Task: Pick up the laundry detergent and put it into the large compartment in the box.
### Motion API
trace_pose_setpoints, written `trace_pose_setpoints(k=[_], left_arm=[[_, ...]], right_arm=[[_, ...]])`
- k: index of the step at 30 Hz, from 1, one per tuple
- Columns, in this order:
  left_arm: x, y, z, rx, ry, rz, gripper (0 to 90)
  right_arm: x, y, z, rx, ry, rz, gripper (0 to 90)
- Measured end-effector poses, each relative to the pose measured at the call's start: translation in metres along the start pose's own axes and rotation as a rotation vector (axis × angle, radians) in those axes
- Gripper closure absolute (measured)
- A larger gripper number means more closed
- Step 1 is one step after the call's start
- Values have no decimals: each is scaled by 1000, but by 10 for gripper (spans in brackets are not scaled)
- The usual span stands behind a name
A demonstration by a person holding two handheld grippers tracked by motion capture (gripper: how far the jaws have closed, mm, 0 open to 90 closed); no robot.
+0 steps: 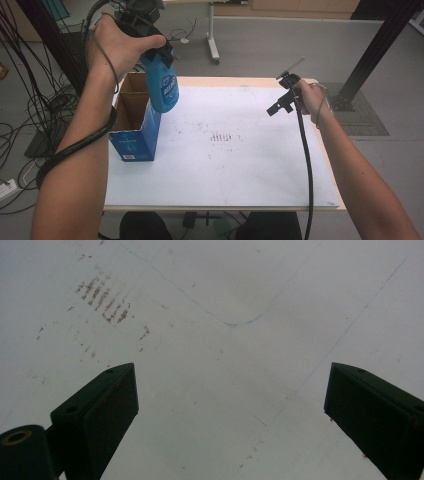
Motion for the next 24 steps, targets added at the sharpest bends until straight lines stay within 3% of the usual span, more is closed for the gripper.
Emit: trace_pose_setpoints(k=[22,24], left_arm=[[-61,-35,-23,27,-156,59,376],[-70,-37,-27,23,-182,84,376]], right_arm=[[-2,-1,1,5,-3,4,70],[-2,0,1,7,-2,6,70]])
Point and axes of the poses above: each handheld gripper's, and its own axes: y roughly forward along the jaws, z roughly out of its top, x roughly to its right, the point moved 5 cm from there along y, roughly forward along the jaws, and after that the axes turned 3 degrees about y, right-handed, at the moved point
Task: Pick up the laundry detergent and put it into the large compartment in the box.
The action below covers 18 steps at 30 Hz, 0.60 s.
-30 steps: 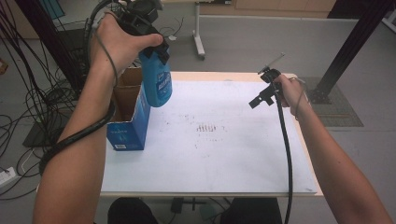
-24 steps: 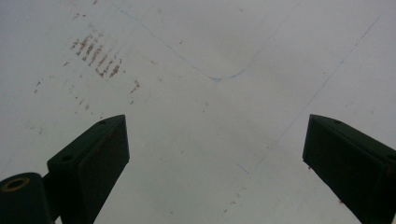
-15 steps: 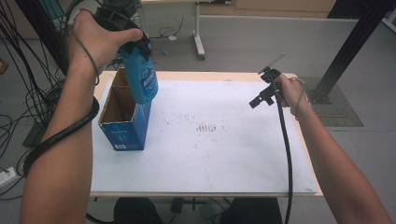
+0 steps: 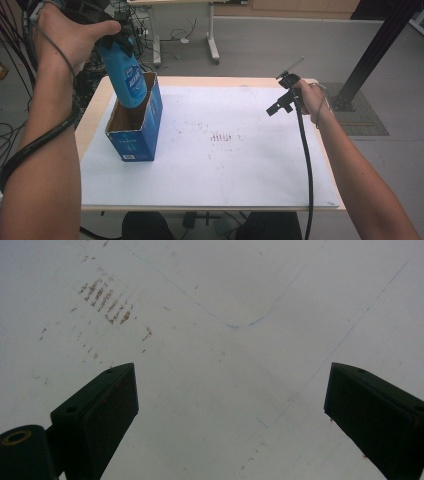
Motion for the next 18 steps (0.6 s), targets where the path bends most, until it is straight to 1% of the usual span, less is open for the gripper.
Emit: trace_pose_setpoints(k=[1,2,3,5,6,11,12,18], left_arm=[[0,0,0,0,0,0,376],[-3,0,0,-2,-7,8,376],[-8,2,-1,-3,-24,21,377],[-9,2,-2,-6,-29,25,376],[-12,3,-2,-6,-39,26,376],[-17,9,-4,-12,-50,10,376],[-17,11,-4,-14,-58,7,377],[-19,20,-4,-25,-62,7,376]], right_arm=[[0,0,0,0,0,0,70],[0,0,0,1,0,0,70],[0,0,0,1,1,2,70],[0,0,0,1,1,3,70],[-1,0,1,0,-5,0,70],[-1,-1,1,-1,-2,-1,70],[-1,-1,0,0,-2,2,70],[0,-2,-1,-3,4,-2,69]])
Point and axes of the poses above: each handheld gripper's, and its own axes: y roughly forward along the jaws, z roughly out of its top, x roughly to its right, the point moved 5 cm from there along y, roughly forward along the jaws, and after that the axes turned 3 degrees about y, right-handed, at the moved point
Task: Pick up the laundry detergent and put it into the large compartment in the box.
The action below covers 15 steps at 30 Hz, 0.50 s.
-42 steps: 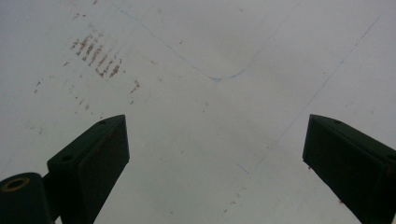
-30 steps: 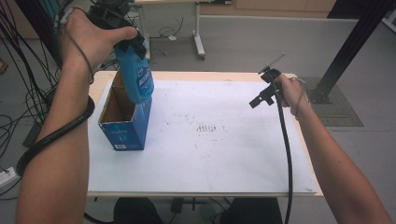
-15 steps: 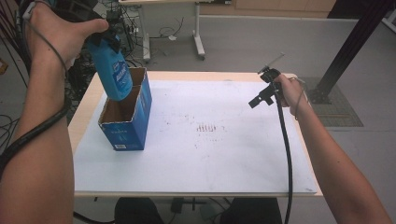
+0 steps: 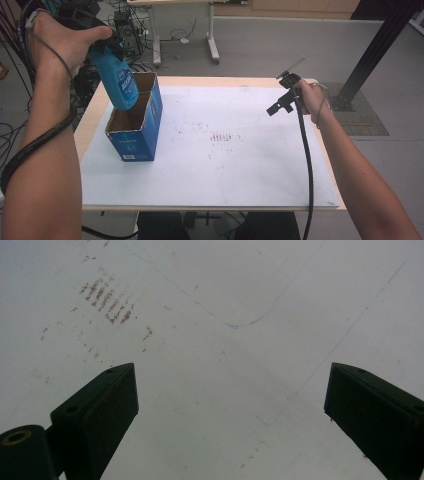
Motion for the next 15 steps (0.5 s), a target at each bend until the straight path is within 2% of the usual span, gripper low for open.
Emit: trace_pose_setpoints(k=[10,15], left_arm=[[-2,16,-2,-21,-5,26,376],[-3,28,-4,-41,-18,23,377]], right_arm=[[-1,1,0,-1,-3,2,70],[0,1,0,-2,1,-1,70]])
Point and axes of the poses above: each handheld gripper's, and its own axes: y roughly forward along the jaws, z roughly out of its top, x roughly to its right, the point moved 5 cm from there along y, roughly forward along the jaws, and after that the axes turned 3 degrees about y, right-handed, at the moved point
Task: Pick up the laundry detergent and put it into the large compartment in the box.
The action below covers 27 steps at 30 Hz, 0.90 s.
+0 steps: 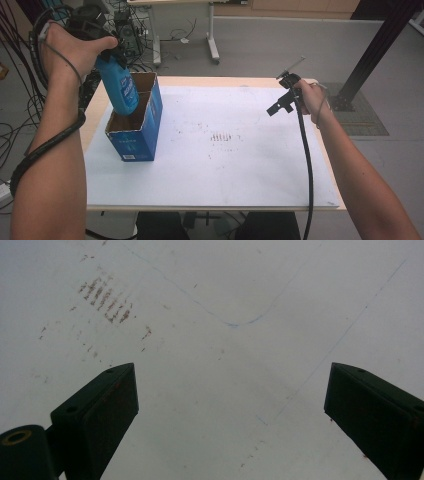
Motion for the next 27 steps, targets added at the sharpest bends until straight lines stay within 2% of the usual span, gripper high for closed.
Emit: trace_pose_setpoints(k=[8,17,27], left_arm=[[1,19,-4,-35,5,-1,376],[-3,35,-10,-52,-10,-3,376],[-6,58,-20,-92,-16,4,376]], right_arm=[[1,1,-1,1,0,3,70],[0,3,0,-3,-4,7,70],[-2,5,0,-8,-6,7,70]])
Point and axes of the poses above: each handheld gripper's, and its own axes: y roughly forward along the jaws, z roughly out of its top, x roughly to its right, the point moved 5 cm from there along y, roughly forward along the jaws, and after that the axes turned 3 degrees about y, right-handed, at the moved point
